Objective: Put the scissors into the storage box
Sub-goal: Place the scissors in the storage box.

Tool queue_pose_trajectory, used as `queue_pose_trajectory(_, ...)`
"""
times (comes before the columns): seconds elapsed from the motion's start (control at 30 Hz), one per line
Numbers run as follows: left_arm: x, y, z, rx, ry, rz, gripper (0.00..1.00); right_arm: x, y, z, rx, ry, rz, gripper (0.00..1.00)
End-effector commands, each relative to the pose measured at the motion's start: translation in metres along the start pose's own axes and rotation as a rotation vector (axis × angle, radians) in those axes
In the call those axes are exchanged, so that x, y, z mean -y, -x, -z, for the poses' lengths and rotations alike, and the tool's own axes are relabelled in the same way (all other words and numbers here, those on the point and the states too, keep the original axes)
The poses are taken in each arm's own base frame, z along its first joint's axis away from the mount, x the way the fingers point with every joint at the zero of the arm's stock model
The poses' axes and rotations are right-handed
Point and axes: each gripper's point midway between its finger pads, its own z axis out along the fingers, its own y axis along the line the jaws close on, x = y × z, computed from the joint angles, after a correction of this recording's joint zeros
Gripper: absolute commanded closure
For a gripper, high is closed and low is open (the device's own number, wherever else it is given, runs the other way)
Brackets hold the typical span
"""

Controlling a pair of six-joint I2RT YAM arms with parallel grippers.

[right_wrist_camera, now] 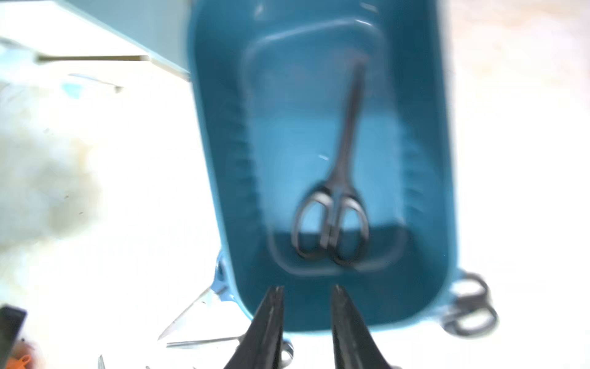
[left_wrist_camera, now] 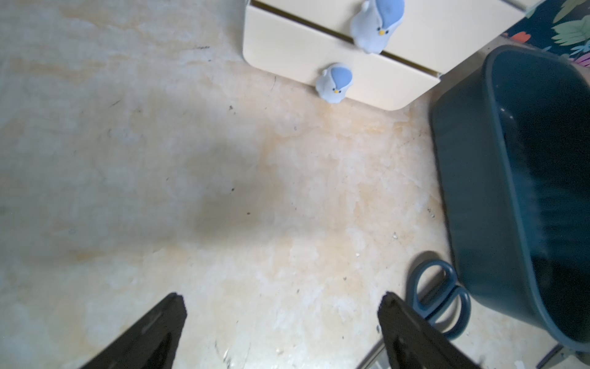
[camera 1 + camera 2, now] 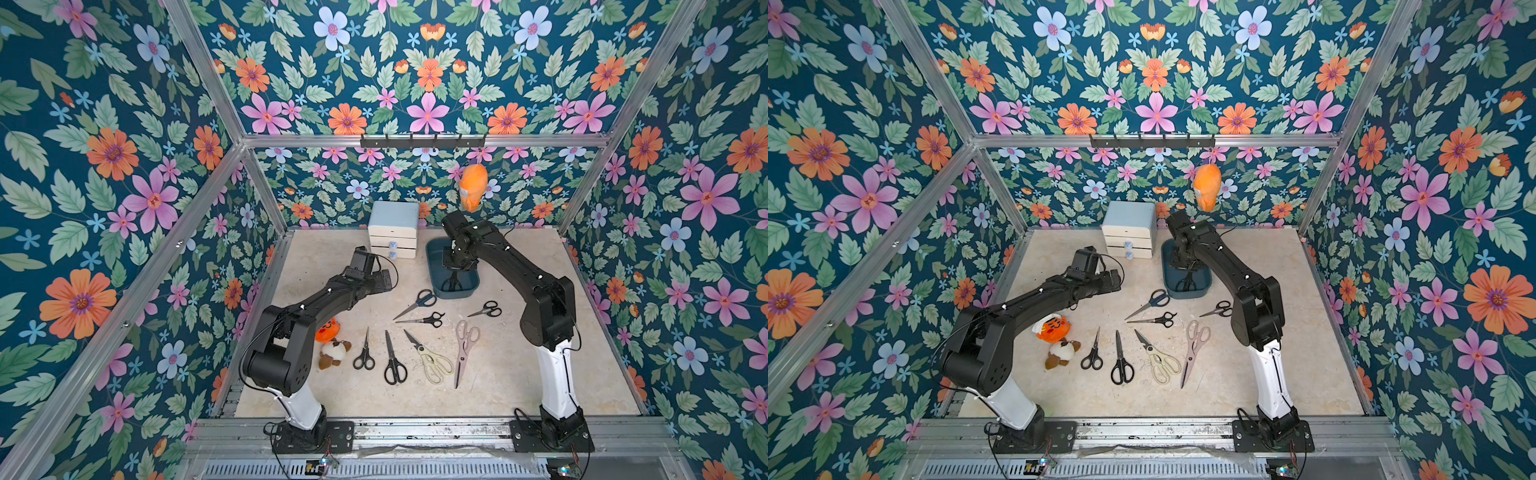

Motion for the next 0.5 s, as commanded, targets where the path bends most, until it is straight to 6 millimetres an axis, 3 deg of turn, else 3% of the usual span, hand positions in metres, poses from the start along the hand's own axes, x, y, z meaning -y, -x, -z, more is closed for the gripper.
queue_pose_trajectory(0.0,0.012,0.009,-0.006,-0.003,-0.048,-0.014,0.01,0.033,-0.009,0.007,-0.010,-0.061,-0.144,0.72)
queue_pose_trajectory(0.17,0.019,0.013,-0.013,-0.008,-0.068,-0.038,0.01,0.073,-0.032,0.004,-0.037,-0.134,-0.282,0.81)
queue_pose_trajectory(0.47,0.016,0.009,-0.012,-0.020,-0.059,-0.075,0.01,0.109,-0.080,-0.014,-0.102,-0.220,-0.399,0.85)
